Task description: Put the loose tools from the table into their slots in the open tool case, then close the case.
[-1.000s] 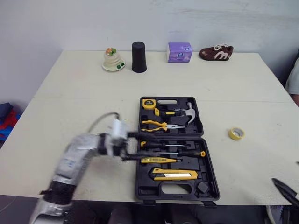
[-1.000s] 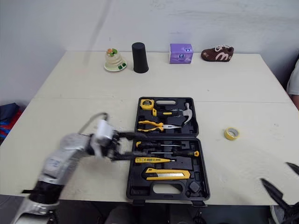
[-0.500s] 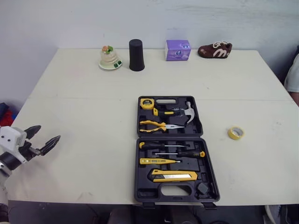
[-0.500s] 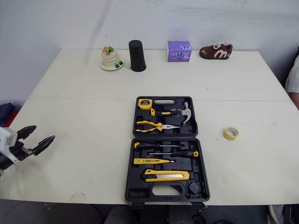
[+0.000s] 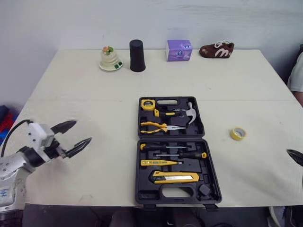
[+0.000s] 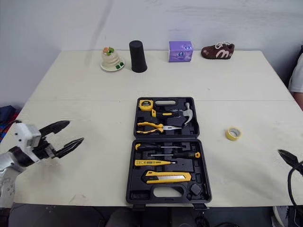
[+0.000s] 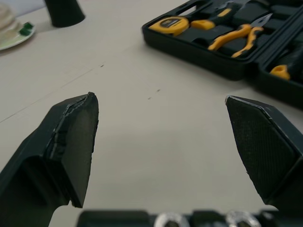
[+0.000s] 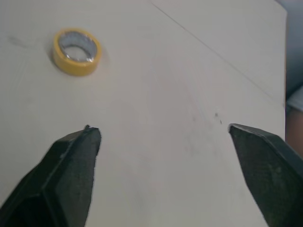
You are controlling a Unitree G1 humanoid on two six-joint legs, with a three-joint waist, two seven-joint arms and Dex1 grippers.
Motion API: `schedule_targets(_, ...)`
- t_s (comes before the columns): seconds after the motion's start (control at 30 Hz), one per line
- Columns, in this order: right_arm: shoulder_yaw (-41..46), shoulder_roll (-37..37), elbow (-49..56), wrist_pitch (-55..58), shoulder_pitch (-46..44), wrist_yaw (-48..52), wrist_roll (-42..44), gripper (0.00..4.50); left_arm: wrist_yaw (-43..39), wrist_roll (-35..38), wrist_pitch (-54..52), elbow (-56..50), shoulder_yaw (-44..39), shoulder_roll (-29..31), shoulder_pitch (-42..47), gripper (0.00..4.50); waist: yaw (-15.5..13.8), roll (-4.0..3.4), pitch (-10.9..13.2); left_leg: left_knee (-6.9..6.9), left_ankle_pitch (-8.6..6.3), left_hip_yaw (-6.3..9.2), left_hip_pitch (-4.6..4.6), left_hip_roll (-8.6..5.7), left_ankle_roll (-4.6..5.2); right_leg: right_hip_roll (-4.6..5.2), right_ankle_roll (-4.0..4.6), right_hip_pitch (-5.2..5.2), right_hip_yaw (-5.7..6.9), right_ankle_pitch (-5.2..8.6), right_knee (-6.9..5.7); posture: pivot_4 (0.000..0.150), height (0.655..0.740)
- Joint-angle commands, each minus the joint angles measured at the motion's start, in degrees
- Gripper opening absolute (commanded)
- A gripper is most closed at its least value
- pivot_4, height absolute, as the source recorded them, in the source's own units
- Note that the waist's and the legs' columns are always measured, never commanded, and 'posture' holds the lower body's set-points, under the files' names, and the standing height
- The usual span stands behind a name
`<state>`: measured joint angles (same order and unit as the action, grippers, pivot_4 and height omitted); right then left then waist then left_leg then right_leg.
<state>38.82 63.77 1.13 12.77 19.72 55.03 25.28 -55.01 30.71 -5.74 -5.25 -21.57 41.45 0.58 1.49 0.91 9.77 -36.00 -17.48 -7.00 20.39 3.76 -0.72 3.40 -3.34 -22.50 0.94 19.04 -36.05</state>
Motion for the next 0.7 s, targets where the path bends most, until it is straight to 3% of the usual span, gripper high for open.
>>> schedule_targets(0.03, -4.69, 7.22, 6.87, 12.20, -2.60, 4.59, 2.62, 4.50, -2.13, 0.96, -1.87, -8.54, 4.99, 0.88, 1.95, 4.46, -0.02, -0.03, 0.02, -0.03, -0.01, -0.01, 0.05, -0.02, 0.01, 0.01, -0.03, -0.02, -0.01, -0.01, 0.01, 0.150, 0.7400)
schedule_targets(0.23, -19.94, 17.48, 9.46, 23.36, -15.54, 8.57, 2.32, 4.50, -1.56, 2.69, -7.18, -16.16, 13.44, -2.38, 6.19, 4.46, 0.12, -0.01, 0.14, -0.20, -0.03, -0.07, 0.22, -0.04, 0.02, 0.03, -0.21, -0.07, -0.08, -0.08, 0.14, 0.150, 0.7400)
schedule_targets(0.47, -39.44, 13.98, 1.77, 19.32, -35.66, 12.74, -7.67, 4.50, 0.28, 1.03, -8.85, -17.09, 19.34, -6.46, 11.02, 4.46, 0.19, -0.05, 0.37, -0.32, 0.11, -0.13, 0.26, -0.04, -0.22, -0.04, -0.21, -0.14, -0.14, -0.08, 0.09, 0.150, 0.7400)
schedule_targets(0.7, -48.14, 9.04, -7.26, 15.10, -45.76, 16.75, -15.55, 4.50, -0.85, 0.09, -8.01, -16.68, 22.13, -7.96, 11.83, 4.46, 0.20, -0.11, 0.40, -0.61, 0.13, -0.21, 0.34, 0.03, -0.25, -0.12, -0.23, -0.19, -0.20, -0.08, 0.02, 0.150, 0.7400)
